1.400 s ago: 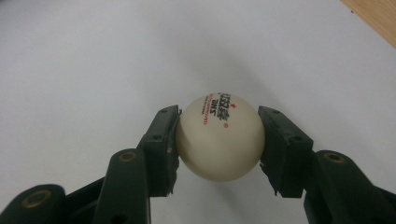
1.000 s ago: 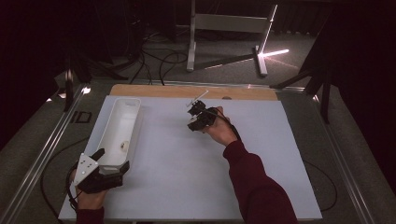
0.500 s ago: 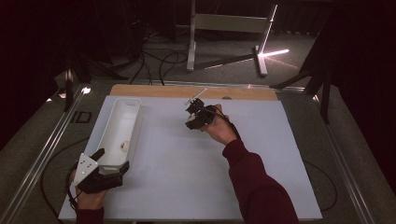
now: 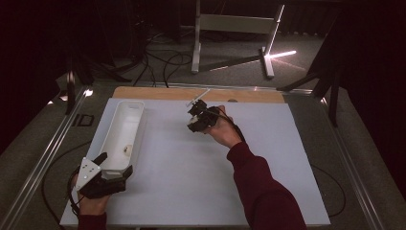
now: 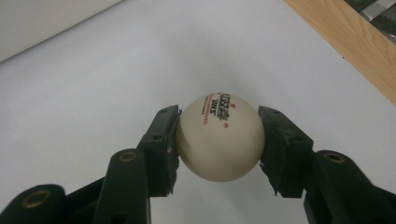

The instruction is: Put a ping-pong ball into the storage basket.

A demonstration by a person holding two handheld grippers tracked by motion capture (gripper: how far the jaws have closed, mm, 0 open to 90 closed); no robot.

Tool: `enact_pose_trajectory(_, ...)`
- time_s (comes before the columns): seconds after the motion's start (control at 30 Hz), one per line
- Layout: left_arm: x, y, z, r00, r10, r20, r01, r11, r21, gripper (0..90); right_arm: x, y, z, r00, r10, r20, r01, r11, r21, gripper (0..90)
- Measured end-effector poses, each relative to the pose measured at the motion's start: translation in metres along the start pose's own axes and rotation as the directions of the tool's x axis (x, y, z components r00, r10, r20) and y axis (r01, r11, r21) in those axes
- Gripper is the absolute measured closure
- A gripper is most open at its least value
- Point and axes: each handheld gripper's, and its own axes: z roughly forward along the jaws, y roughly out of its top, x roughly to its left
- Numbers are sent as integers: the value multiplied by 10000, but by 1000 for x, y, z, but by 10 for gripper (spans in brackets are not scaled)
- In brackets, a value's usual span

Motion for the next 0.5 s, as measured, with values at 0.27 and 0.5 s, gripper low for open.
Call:
enact_pose_trajectory(0.27,0,0,0,10000,-17,2,17,10000,-12,0,4,3,-2,9999,-71,-81,70,9999,-102,503)
enact_pose_trajectory(0.5,0,0,0,10000,-10,2,10,10000,-2,0,7,7,-5,9996,-178,-226,174,9997,-174,503)
